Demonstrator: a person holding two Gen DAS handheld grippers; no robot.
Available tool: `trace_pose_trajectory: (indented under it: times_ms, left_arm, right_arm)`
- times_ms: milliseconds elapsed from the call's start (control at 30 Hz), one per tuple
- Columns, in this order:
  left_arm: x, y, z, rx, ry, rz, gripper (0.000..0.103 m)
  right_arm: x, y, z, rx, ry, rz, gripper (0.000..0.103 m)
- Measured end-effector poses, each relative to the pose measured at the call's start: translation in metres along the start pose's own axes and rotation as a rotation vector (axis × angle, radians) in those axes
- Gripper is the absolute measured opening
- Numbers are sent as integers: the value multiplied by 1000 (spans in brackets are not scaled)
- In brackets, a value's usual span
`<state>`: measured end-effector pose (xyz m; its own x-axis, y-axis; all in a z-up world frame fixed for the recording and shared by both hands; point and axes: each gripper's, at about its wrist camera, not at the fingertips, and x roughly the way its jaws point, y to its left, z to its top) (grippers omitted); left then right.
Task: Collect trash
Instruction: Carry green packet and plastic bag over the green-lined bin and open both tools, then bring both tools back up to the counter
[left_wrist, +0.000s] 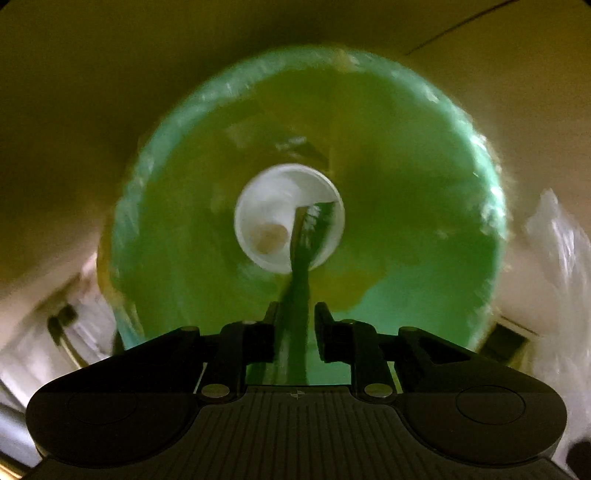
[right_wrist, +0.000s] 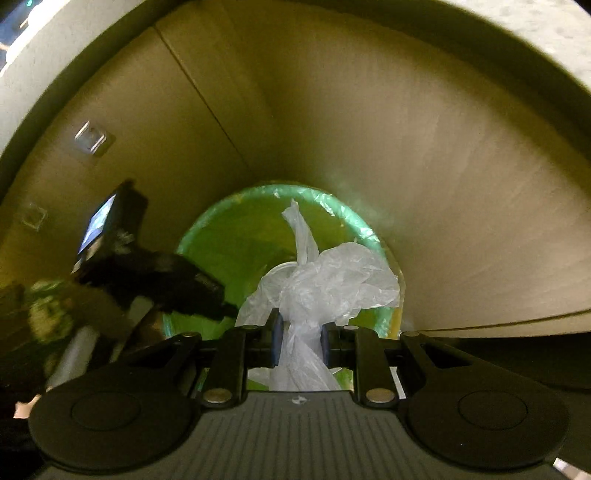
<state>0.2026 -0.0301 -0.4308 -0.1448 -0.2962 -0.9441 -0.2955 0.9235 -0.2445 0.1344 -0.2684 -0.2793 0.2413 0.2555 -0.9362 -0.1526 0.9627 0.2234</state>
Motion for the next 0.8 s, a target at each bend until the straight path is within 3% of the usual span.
trace_pose_trajectory:
  times_ms: [133, 333, 400, 467, 500, 800]
  left_arm:
    - [-5, 9, -1, -12, -23, -31, 22]
    - [-28, 36, -30, -63, -45, -82, 22]
    - [-36, 44, -42, -80, -64, -90, 22]
    - [-45, 50, -52, -82, -88, -99, 22]
    - [-49, 52, -57, -78, -99, -104, 22]
    - [-107, 35, -78, 61, -220, -156, 22]
  right_arm:
    - [13, -2, 8, -12, 42, 9, 19]
    - [36, 3, 18, -22, 81, 38, 21]
    - [43, 10, 27, -21, 65, 71, 27]
    - [49, 15, 35, -18, 77, 87, 57]
    - [50, 18, 38, -16, 77, 100, 63]
    - [34, 43, 44, -113, 57, 40, 65]
